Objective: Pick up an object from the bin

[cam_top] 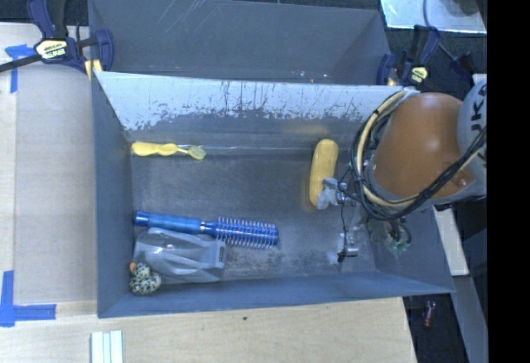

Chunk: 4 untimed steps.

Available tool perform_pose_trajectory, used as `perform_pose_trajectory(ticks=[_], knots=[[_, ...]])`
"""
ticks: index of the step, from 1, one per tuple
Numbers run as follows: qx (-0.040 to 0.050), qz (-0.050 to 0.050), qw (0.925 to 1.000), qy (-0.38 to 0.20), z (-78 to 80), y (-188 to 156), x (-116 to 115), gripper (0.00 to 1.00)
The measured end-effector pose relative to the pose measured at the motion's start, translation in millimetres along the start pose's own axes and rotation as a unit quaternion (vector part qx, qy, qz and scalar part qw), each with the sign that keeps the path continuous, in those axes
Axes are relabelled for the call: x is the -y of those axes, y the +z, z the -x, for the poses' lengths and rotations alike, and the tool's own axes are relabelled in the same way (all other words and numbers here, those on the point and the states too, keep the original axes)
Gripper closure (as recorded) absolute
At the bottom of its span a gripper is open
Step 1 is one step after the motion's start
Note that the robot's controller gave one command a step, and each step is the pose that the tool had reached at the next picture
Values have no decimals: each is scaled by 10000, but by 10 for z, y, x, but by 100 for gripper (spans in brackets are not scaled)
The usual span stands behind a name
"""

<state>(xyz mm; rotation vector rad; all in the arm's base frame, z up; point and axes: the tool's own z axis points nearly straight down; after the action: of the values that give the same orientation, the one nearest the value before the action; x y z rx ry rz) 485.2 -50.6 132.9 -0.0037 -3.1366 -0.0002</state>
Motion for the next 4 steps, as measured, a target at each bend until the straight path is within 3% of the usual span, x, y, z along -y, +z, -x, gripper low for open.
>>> perform_pose_trajectory(ticks=[1,2,3,4], knots=[[38,-4,10000,-14,21,-34,-1,0],[71,-17,9962,-871,30,432,-324,0],[59,-7,9999,-141,99,320,-831,0],[43,-14,9897,-1429,144,447,-527,0]])
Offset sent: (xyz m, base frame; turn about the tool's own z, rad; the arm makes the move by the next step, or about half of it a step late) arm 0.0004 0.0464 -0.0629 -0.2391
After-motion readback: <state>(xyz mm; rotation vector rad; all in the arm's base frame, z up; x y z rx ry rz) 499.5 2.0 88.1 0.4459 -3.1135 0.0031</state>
